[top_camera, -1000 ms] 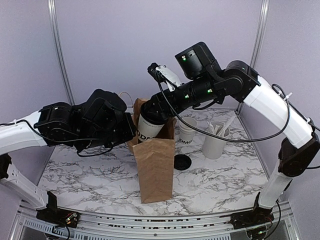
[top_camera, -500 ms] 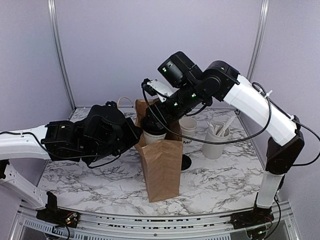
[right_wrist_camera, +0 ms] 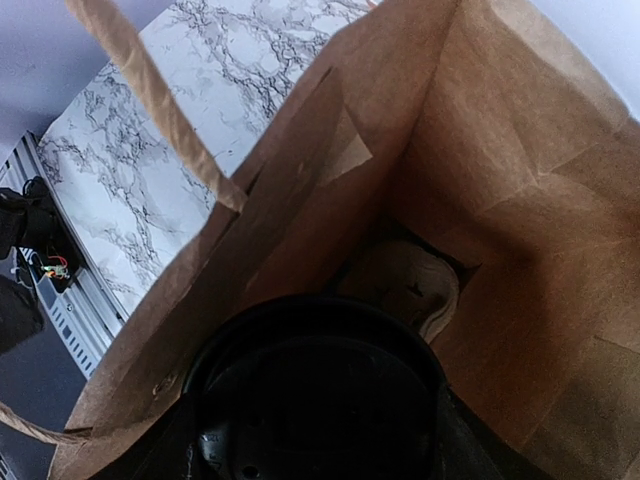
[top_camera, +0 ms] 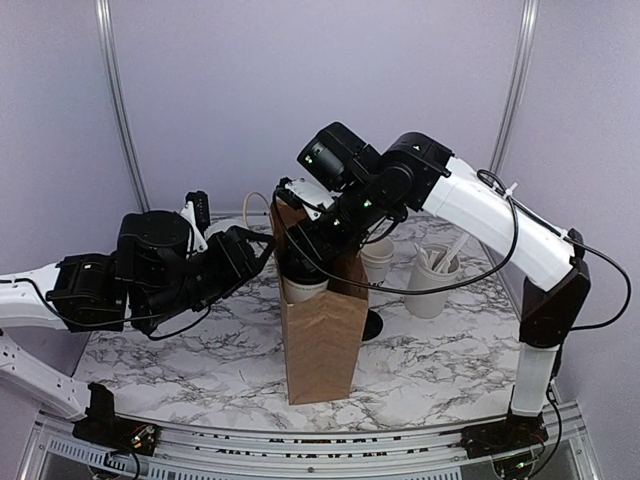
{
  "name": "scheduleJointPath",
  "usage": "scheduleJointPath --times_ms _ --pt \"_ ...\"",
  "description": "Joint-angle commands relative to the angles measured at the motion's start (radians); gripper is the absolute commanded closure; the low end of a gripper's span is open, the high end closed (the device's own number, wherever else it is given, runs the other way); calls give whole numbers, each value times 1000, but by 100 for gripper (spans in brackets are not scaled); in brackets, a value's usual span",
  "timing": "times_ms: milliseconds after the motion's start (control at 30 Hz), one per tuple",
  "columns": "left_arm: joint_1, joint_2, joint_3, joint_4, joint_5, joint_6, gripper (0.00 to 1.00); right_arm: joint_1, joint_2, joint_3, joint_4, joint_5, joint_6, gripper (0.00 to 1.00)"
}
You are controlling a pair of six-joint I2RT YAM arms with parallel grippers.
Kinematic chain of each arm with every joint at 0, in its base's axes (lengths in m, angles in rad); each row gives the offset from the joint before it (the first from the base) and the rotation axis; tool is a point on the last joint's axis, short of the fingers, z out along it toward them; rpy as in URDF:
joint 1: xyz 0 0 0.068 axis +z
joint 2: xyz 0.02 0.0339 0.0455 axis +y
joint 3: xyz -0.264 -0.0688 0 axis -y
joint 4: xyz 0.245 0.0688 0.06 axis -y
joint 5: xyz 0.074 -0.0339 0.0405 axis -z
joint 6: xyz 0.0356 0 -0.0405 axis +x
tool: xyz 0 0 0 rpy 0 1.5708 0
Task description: Pack the takeout coffee
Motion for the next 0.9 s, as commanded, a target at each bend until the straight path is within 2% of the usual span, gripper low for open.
scheduleJointPath --times_ms 0,233,433,567,700,867 --pt "-4 -70 -60 137 8 170 36 -6 24 35 -5 -19 24 45" --pt "-2 -145 -107 233 3 373 21 -15 36 35 -14 -22 47 46" --pt "55 -135 -44 157 27 480 18 -17 41 34 -35 -22 75 46" --pt "156 -152 -64 148 124 479 16 -18 46 31 -54 -23 101 46" --pt "288 -200 -150 175 274 441 12 -19 55 30 -62 -36 137 46" --pt "418 -225 -235 171 457 422 13 -21 66 25 -74 -44 168 47"
